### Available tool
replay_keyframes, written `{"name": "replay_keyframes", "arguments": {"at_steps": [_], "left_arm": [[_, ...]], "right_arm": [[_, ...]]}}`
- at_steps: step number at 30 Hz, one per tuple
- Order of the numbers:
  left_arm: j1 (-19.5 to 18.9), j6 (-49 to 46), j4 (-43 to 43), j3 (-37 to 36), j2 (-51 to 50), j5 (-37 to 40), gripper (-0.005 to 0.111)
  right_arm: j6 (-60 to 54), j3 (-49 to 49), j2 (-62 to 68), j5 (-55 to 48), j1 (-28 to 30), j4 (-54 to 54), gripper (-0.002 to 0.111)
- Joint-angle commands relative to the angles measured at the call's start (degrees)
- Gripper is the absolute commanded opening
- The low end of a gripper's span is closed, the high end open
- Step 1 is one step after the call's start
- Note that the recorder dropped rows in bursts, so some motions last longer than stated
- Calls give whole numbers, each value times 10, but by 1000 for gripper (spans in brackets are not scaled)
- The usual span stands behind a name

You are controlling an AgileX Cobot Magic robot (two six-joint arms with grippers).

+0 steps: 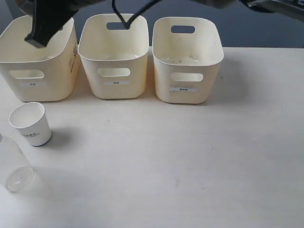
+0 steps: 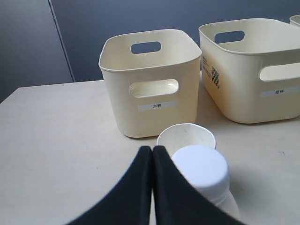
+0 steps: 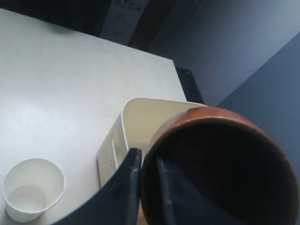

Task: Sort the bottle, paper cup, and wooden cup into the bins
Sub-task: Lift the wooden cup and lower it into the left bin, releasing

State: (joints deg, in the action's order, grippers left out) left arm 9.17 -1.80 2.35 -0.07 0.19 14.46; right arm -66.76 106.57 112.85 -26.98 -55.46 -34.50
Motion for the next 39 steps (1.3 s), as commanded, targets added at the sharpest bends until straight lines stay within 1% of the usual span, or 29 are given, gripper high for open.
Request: {"name": "replay_keyframes", "arguments": {"at_steps": [1,13,17,22,27,36,38,39], "left_arm": [[0,2,1,1,-2,-8,0],[0,2,1,1,-2,-8,0],[0,2,1,1,-2,-8,0],[0,2,1,1,-2,-8,0],[0,2,1,1,-2,-8,0],[0,2,1,1,-2,-8,0],[0,2,1,1,-2,-8,0],[0,2,1,1,-2,-8,0]], "right_arm": [[-7,73,44,-30,22,-21,-1],[-9,325,258,-85,62,-114,-1],[-15,373,312,-84,70,-140,-1],[-45,390,349,-82,70,-167,-1],[-69,395,361,-84,70,-171,-1],[-69,395,367,-71,68,-172,-1],[-69,395,367,-71,68,-171,1],[-69,395,367,-71,68,-171,4]]}}
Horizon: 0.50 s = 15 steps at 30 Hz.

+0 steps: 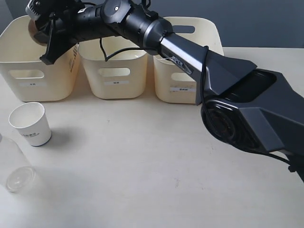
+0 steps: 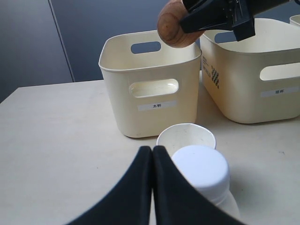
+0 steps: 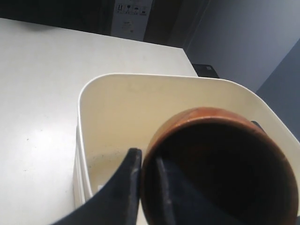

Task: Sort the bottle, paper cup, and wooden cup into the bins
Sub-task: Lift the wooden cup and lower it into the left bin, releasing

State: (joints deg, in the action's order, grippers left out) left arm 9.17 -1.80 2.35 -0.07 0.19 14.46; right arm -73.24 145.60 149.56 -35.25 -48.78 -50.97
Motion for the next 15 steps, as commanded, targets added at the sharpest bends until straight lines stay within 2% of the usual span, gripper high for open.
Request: {"name": "replay_keyframes", "arguments": {"at_steps": [1,4,11,15], "left_arm": [[0,2,1,1,-2,-8,0],[0,2,1,1,-2,-8,0],[0,2,1,1,-2,-8,0],[0,2,1,1,-2,-8,0]], "right_arm": [[-4,5,0,11,1,-6,8],[-2,5,0,11,1,-6,16],[-2,5,0,9,1,-6,18],[-2,5,0,-1,1,-6,38]]}}
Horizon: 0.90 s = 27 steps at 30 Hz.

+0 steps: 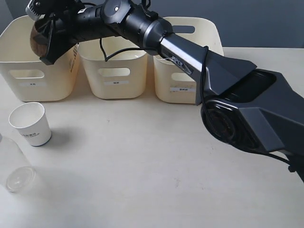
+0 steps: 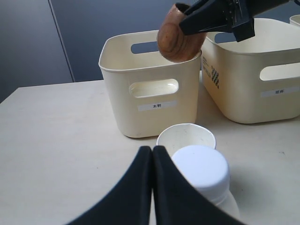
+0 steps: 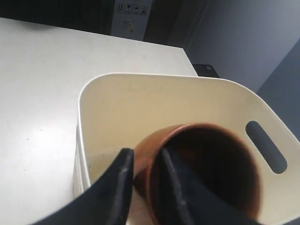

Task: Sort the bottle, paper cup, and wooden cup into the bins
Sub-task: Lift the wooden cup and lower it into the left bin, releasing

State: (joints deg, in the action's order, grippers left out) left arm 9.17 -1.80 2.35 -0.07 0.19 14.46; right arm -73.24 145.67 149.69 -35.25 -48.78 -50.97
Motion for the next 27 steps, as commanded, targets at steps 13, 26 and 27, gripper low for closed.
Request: {"name": "replay_keyframes", "arguments": {"at_steps": [13,26,27], "left_arm": [[0,2,1,1,-2,-8,0],[0,2,1,1,-2,-8,0],[0,2,1,1,-2,-8,0]], "right_arm": [[39,4,-52,-27,1,7,53],[221,4,-177,-259,-6,207,-1],[221,4,-182,-280,-6,199,-1]]}}
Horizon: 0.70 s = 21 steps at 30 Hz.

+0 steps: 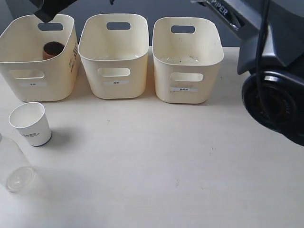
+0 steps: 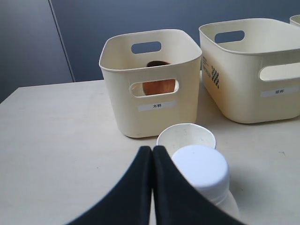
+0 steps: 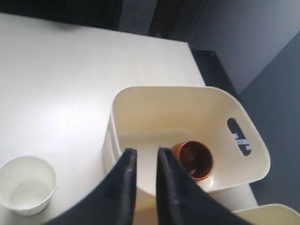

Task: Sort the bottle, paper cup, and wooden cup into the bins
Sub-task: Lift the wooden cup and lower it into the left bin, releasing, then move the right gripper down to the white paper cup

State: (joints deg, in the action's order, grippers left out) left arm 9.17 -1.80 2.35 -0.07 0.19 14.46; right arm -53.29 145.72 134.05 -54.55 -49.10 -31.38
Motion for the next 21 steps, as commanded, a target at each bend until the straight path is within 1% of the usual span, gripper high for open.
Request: {"name": "replay_keyframes", "arguments": {"at_steps": [1,4,6,10,12,21], "left_arm": [[0,2,1,1,-2,-8,0],[0,2,1,1,-2,-8,0],[0,2,1,1,-2,-8,0],[0,2,1,1,-2,-8,0],[0,2,1,1,-2,-8,0],[0,2,1,1,-2,-8,0]], "right_arm": [[26,3,-29,-105,-2,0,-1],[37,3,-40,-138,-5,5,-1],[45,3,-46,-154,-11,28,-1],[55,2,-57,-154,-33,89,-1],[55,2,-62,-154,-44,101,-1],[37,2,-65,-154,-85,112,-1]]}}
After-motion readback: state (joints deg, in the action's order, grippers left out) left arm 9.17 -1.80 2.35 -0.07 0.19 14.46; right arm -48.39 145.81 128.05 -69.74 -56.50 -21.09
